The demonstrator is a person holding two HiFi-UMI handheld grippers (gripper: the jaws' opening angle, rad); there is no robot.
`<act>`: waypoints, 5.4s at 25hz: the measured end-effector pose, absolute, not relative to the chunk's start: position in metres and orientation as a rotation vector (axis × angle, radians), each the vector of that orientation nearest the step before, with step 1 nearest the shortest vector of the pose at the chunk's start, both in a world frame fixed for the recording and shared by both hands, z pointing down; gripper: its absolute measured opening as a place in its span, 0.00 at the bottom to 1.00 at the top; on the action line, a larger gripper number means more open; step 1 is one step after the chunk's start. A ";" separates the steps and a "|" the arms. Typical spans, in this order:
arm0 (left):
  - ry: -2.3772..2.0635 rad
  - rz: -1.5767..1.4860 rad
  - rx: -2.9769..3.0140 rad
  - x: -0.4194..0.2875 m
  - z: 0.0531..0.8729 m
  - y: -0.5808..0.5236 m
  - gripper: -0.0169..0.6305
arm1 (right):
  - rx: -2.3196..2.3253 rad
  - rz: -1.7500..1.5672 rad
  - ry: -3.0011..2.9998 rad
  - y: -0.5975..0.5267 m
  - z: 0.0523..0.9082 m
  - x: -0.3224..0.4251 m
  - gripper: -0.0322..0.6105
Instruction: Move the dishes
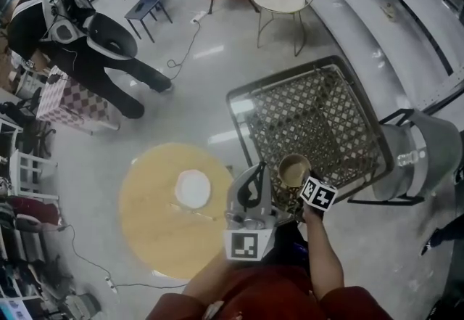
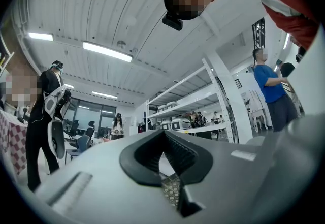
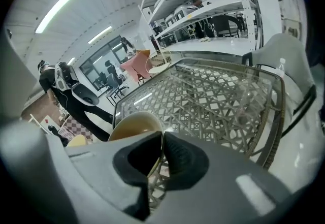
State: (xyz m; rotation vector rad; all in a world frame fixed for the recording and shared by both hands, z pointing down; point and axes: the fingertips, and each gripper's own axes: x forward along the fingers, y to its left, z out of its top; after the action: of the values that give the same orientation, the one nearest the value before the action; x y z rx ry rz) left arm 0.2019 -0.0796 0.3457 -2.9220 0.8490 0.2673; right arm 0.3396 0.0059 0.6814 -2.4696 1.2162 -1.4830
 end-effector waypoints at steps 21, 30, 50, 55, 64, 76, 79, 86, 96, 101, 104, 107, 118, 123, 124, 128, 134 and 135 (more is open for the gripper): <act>0.885 0.176 -2.940 0.210 0.376 -0.075 0.04 | -2.420 -1.596 1.172 0.017 0.729 0.326 0.08; 0.901 0.153 -2.956 0.207 0.382 -0.074 0.04 | -2.413 -1.562 1.164 0.016 0.726 0.326 0.11; 0.983 0.256 -2.974 0.182 0.374 -0.085 0.04 | -2.495 -1.341 1.233 0.009 0.664 0.333 0.22; 1.009 0.274 -2.974 0.165 0.367 -0.089 0.04 | -2.474 -1.187 1.329 -0.011 0.618 0.319 0.22; 1.065 0.323 -2.932 0.129 0.353 -0.095 0.04 | -2.424 -0.934 1.478 -0.042 0.539 0.289 0.22; 1.224 0.342 -2.864 0.055 0.347 -0.114 0.04 | -2.392 -0.662 1.708 -0.073 0.475 0.224 0.22; 1.266 0.331 -2.845 0.036 0.345 -0.117 0.04 | -2.368 -0.643 1.757 -0.083 0.468 0.205 0.22; 1.391 0.299 -2.773 -0.022 0.352 -0.128 0.04 | -2.294 -0.556 1.915 -0.108 0.455 0.145 0.22; 1.502 0.217 -2.705 -0.098 0.361 -0.141 0.04 | -2.241 -0.546 2.062 -0.126 0.454 0.069 0.22; 1.508 0.128 -2.707 -0.117 0.376 -0.145 0.04 | -2.241 -0.567 2.087 -0.127 0.462 0.049 0.22; 1.513 0.065 -2.734 -0.125 0.387 -0.150 0.04 | -2.246 -0.581 2.101 -0.130 0.467 0.038 0.22; 1.537 0.007 -2.778 -0.129 0.404 -0.158 0.06 | -2.255 -0.616 2.110 -0.135 0.478 0.032 0.22; 1.578 -0.282 -2.942 -0.134 0.493 -0.181 0.21 | -2.286 -0.812 2.126 -0.149 0.535 0.026 0.22; 1.578 -0.458 -2.994 -0.132 0.527 -0.189 0.28 | -2.283 -0.893 2.136 -0.156 0.556 0.022 0.26; 1.579 -0.492 -3.007 -0.131 0.534 -0.191 0.29 | -2.280 -0.915 2.143 -0.158 0.561 0.021 0.26; 1.569 -0.643 -3.057 -0.125 0.564 -0.196 0.31 | -2.277 -1.005 2.184 -0.164 0.579 0.017 0.28; 1.589 -0.839 -3.122 -0.118 0.610 -0.199 0.33 | -2.285 -1.148 2.213 -0.170 0.611 0.018 0.28; 1.595 -0.863 -3.119 -0.118 0.614 -0.199 0.33 | -2.287 -1.162 2.218 -0.170 0.615 0.018 0.28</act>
State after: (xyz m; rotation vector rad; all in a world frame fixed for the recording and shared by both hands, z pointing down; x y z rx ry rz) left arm -0.1178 -0.1995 0.6145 -3.1194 1.5952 -0.8630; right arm 0.0181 -0.1704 0.6148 -2.2868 2.2177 -1.1624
